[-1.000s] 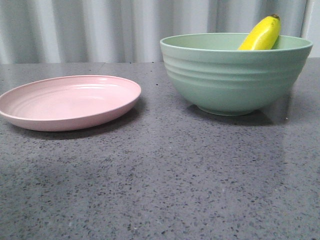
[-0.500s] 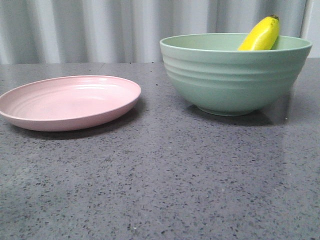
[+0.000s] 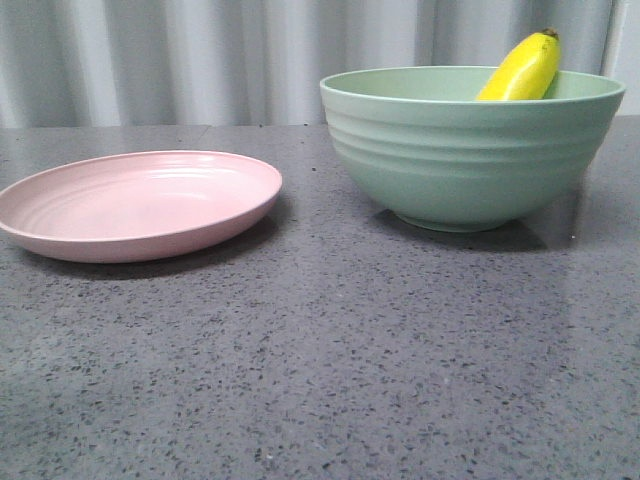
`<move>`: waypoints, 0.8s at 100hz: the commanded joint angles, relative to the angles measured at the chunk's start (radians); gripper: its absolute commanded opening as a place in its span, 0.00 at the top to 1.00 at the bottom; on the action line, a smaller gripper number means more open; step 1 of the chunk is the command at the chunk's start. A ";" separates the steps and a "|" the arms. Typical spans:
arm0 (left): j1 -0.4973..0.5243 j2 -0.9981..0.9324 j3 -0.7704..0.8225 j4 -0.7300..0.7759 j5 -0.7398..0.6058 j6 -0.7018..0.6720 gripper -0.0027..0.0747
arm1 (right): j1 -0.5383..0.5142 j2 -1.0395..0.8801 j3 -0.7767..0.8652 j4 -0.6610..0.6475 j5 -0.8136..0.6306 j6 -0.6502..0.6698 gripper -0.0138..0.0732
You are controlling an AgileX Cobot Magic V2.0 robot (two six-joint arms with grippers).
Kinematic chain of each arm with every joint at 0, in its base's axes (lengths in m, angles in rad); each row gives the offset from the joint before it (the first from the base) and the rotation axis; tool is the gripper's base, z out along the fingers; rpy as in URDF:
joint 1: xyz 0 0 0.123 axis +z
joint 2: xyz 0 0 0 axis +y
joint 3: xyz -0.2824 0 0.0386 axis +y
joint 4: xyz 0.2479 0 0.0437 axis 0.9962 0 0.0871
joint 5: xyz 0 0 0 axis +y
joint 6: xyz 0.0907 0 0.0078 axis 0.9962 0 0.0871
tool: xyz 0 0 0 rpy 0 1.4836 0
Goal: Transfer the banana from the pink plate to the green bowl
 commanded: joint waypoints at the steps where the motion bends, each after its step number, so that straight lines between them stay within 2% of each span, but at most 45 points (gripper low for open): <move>1: 0.001 0.008 -0.027 -0.010 -0.085 -0.010 0.99 | 0.001 -0.005 -0.024 -0.005 -0.083 -0.010 0.93; 10: 0.010 0.008 -0.015 0.040 -0.095 -0.008 0.99 | 0.001 -0.005 -0.024 -0.005 -0.083 -0.010 0.93; 15: 0.040 0.007 0.007 0.123 -0.108 -0.008 0.99 | 0.001 -0.005 -0.024 -0.005 -0.083 -0.010 0.93; 20: 0.077 0.002 0.035 0.134 -0.144 -0.008 0.99 | 0.001 -0.005 -0.024 -0.005 -0.083 -0.010 0.93; 29: 0.180 -0.015 0.101 0.132 -0.253 -0.012 0.99 | 0.001 -0.005 -0.024 -0.005 -0.083 -0.010 0.93; 43: 0.385 -0.047 0.232 0.130 -0.493 -0.021 0.99 | 0.001 -0.005 -0.024 -0.005 -0.083 -0.010 0.93; 48: 0.461 -0.056 0.271 0.130 -0.528 -0.042 0.99 | 0.001 -0.005 -0.024 -0.005 -0.083 -0.010 0.93; 65: 0.682 -0.141 0.270 0.135 -0.319 -0.064 0.99 | 0.001 -0.005 -0.024 -0.005 -0.083 -0.010 0.93; 80: 0.793 -0.208 0.270 0.112 -0.074 -0.082 0.99 | 0.001 -0.005 -0.024 -0.005 -0.083 -0.010 0.93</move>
